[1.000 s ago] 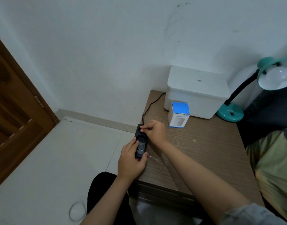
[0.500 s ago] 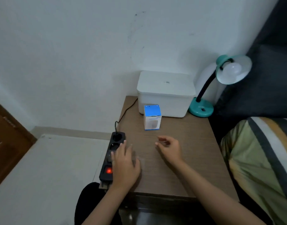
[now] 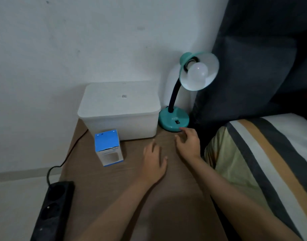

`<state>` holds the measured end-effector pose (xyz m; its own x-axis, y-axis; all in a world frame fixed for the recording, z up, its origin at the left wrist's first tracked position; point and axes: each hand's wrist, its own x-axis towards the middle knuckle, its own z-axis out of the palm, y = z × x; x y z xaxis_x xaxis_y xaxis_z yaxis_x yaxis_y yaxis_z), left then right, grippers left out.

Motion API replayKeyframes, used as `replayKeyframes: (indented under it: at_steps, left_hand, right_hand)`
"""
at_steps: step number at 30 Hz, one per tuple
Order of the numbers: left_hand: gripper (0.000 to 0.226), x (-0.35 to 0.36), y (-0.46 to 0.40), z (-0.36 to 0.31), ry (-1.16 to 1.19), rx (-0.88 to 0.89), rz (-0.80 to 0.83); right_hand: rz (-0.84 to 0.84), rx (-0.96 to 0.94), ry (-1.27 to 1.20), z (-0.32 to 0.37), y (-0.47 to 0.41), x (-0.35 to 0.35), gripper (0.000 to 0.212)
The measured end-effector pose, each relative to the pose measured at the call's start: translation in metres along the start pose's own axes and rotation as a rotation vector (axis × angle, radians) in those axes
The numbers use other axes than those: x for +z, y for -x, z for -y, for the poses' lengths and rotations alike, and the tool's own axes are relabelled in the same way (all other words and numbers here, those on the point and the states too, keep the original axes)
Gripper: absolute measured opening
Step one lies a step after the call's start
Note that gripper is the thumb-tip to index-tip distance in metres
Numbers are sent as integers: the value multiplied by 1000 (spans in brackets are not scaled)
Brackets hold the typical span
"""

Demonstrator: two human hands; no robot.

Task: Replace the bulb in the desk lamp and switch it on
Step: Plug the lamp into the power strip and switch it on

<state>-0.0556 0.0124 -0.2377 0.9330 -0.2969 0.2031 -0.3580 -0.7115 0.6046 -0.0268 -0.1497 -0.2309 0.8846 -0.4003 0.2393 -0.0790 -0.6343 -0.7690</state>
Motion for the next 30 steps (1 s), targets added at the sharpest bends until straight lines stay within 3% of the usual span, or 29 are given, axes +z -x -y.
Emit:
replayKeyframes:
  at_steps: [7,15,26,30]
  left_hand:
    - [61,34,-44,10,-34,115,85]
    - [73,44,-52,14,-132,106,101]
    - [67,48,-54,14,-273,86,144]
    - [67,46,-57,11,-312,53,164]
  right_hand:
    - [88,7,54,-18,-49,18,54]
    - [-32,-83,57,-32,-47,28,42]
    - [10,-158,142,-35,-50,31,43]
    - [-18,-126,113,-32,-50,32,33]
